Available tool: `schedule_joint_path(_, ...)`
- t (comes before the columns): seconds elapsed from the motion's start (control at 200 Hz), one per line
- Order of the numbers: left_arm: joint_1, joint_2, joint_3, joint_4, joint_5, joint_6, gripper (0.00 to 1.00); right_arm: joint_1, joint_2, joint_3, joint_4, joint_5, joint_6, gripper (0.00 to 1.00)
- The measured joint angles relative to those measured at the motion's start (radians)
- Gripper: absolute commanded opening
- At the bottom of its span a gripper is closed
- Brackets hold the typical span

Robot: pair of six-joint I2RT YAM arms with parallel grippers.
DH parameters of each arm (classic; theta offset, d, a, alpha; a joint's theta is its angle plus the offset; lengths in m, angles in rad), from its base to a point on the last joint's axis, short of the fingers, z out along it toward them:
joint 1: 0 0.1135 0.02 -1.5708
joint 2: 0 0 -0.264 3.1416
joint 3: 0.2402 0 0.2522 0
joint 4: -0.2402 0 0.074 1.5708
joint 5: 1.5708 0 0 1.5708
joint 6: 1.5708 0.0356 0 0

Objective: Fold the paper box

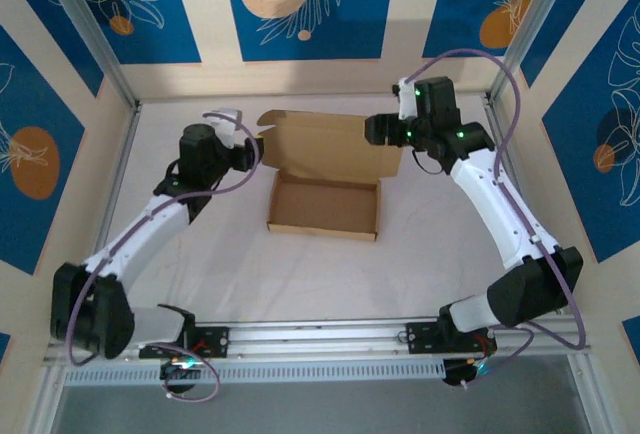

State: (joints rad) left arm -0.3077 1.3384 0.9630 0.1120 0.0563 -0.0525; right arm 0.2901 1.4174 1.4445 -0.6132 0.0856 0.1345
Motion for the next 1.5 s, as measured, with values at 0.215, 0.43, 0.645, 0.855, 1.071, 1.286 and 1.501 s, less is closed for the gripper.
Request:
schedule_joint_path(0.215, 0.089, 0.172, 0.084, 0.045, 0.192, 0.161, 0.78, -0.174, -0.027, -0.130, 0.110, -0.121, -0.320, 0.86)
schedule_joint_path(0.43, 0.098, 0.229, 0.111, 0.115, 0.304, 0.217, 0.78, -0.186, -0.019, -0.224, 0.198, -0.264, -0.452, 0.91)
schedule_joint_path(0.645, 0.099, 0.254, 0.104, 0.183, 0.321, 0.220, 0.77, -0.205, 0.034, -0.297, 0.321, -0.280, -0.467, 0.87)
schedule_joint_path(0.855, 0.108, 0.270, 0.025, 0.324, 0.333, 0.187, 0.77, -0.312, 0.006, -0.521, 0.532, -0.360, -0.455, 0.86)
schedule_joint_path(1.071, 0.162, 0.353, -0.048, 0.520, 0.415, 0.074, 0.73, -0.352, 0.026, -0.534, 0.606, -0.489, -0.472, 0.82)
schedule_joint_path(1.286, 0.167, 0.377, -0.047, 0.585, 0.486, 0.035, 0.70, -0.283, 0.126, -0.455, 0.589, -0.523, -0.540, 0.77)
schedule_joint_path(1.501, 0.167, 0.436, 0.008, 0.578, 0.525, 0.054, 0.58, -0.267, 0.147, -0.451, 0.564, -0.493, -0.562, 0.52)
